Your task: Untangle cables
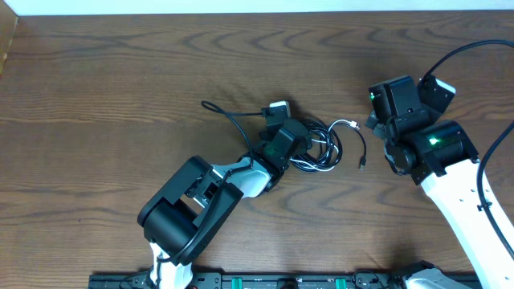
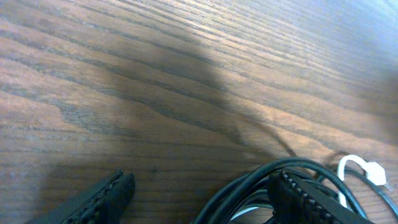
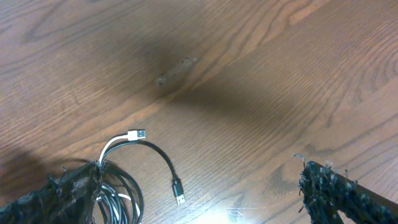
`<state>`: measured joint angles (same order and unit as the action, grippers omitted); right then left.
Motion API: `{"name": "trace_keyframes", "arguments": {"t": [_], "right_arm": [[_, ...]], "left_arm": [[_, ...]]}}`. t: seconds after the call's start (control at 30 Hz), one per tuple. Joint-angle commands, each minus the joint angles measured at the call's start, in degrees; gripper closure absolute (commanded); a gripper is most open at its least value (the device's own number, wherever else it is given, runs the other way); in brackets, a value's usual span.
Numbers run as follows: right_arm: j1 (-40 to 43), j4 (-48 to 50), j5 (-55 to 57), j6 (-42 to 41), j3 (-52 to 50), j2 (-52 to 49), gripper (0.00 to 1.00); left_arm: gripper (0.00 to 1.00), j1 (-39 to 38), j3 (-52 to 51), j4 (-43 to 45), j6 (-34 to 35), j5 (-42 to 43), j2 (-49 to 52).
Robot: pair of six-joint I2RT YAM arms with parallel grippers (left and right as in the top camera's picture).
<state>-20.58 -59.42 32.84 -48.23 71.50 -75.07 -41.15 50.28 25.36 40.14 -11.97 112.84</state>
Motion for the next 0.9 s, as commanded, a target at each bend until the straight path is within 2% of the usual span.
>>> {"name": "trace_keyframes", "arguments": {"t": [0.0, 0.13, 0.23, 0.3, 0.37, 0.4, 0.43, 0.47, 0.53, 0.6, 0.63, 0.67, 0.77, 0.8, 0.87], "right_arm": [[0.7, -0.4, 1.1, -1.0, -0.4, 0.0, 0.01], [0.7, -0.6, 1.1, -1.0, -0.4, 0.0, 0.01], [0.7, -0.9, 1.1, -1.0, -0.4, 0.0, 0.01], [0.7, -1.1, 1.1, -1.0, -0.4, 0.0, 0.01], [0.7, -1.2, 1.1, -1.0, -0.4, 0.0, 0.01], [0.7, -1.3, 1.1, -1.0, -0.4, 0.0, 0.01], [0.7, -1.3, 1.1, -1.0, -0.4, 0.0, 0.03], [0.7, -1.3, 1.1, -0.8, -0.4, 0.0, 0.10], [0.7, -1.3, 1.1, -0.3, -0.4, 0.0, 0.34], [0.7, -1.3, 1.1, -0.3, -0.4, 0.0, 0.64], [0.7, -1.3, 1.1, 0.8, -0.4, 0.0, 0.93], [0.7, -1.3, 1.0, 1.3, -0.4, 0.0, 0.99], [0.7, -1.1, 0.1, 2.9, -0.7, 0.0, 0.99], [0.7, 0.0, -2.2, 5.2, -1.4, 0.0, 0.99], [0.7, 2.3, -6.5, 9.8, -2.6, -0.1, 0.99]], "left_arm": [[0.34, 0.6, -4.8, -5.3, -4.3, 3.6, 7.1], [0.55, 0.6, -4.8, -5.3, -8.5, 3.7, 7.1], [0.61, 0.6, -4.8, -5.2, -13.9, 3.7, 7.1], [0.73, 0.6, -4.8, -5.0, -17.6, 3.3, 7.1], [0.92, 0.6, -4.8, -4.6, -22.6, 3.3, 7.1], [0.93, 0.6, -4.8, -4.5, -27.8, 3.3, 6.7], [0.93, 0.6, -4.8, -4.5, -30.2, 3.3, 6.1], [0.93, 0.7, -4.8, -4.7, -33.3, 3.3, 5.0], [0.93, 0.7, -4.8, -5.2, -37.5, 3.0, 1.3], [0.93, 0.7, -4.8, -6.1, -41.2, 0.9, -4.7], [0.93, 0.7, -4.8, -7.8, -45.0, -1.7, -12.4], [0.93, 0.7, -4.8, -8.9, -46.7, -2.7, -16.1], [0.93, 0.7, -4.8, -12.3, -51.0, -4.5, -29.0], [0.93, 0.7, -4.8, -13.9, -51.5, -4.4, -36.3], [0.93, 0.7, -4.8, -15.2, -51.5, -4.4, -42.8]]}}
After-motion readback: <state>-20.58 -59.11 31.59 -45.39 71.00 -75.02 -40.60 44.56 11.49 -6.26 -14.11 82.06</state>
